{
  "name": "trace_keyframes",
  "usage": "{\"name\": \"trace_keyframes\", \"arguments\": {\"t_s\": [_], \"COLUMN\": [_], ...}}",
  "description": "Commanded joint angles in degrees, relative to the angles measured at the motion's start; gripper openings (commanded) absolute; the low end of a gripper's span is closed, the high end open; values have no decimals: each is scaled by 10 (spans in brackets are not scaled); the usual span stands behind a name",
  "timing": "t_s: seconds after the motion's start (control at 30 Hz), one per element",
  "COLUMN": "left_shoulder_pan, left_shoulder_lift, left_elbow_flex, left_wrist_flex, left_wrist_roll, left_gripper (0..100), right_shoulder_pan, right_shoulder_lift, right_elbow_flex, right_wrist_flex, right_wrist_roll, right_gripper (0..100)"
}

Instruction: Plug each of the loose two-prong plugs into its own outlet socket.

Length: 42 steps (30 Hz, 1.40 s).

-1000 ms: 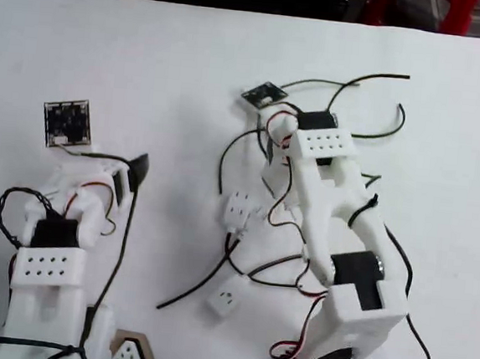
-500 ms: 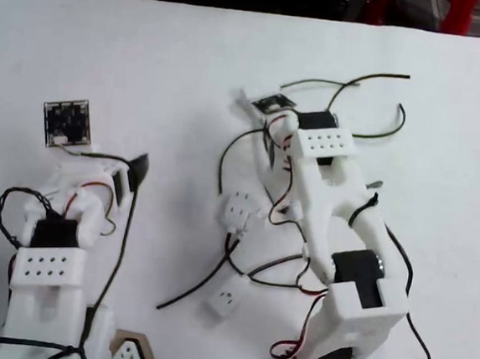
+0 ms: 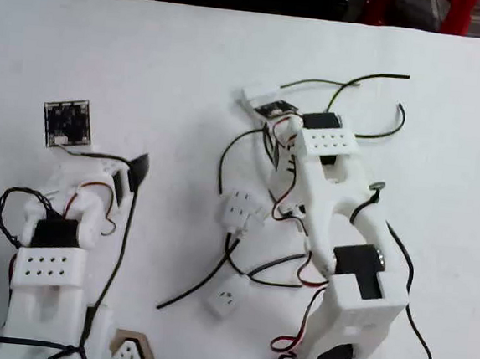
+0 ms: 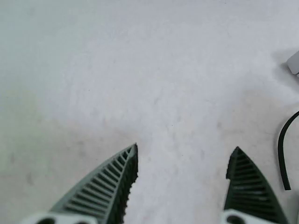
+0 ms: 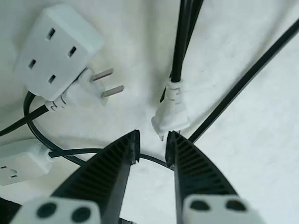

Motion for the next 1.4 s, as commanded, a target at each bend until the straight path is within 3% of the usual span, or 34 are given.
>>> {"name": "trace_keyframes", "arguments": {"t_s": [0.0, 0.3, 0.73, 1.03, 1.37], "left_shoulder_pan": [-7, -7, -7, -7, -7], "left_shoulder_lift": [-14, -14, -14, -14, -14], "left_elbow_flex": [-4, -4, -4, -4, -4], "left_wrist_flex": [-14, -14, -14, -14, -14], "left_wrist_roll": [3, 3, 3, 3, 3], "left_gripper": [301, 301, 301, 301, 301], "right_shoulder_pan": [-6, 21, 17, 23, 29], "right_shoulder_lift": [15, 58, 77, 93, 94], "right_elbow_flex": [-12, -13, -30, -33, -99], "right_wrist_flex": [-5, -43, -44, -80, -17], "right_wrist_roll": [6, 5, 5, 5, -21], "right_gripper": [88, 145, 144, 22, 74]}}
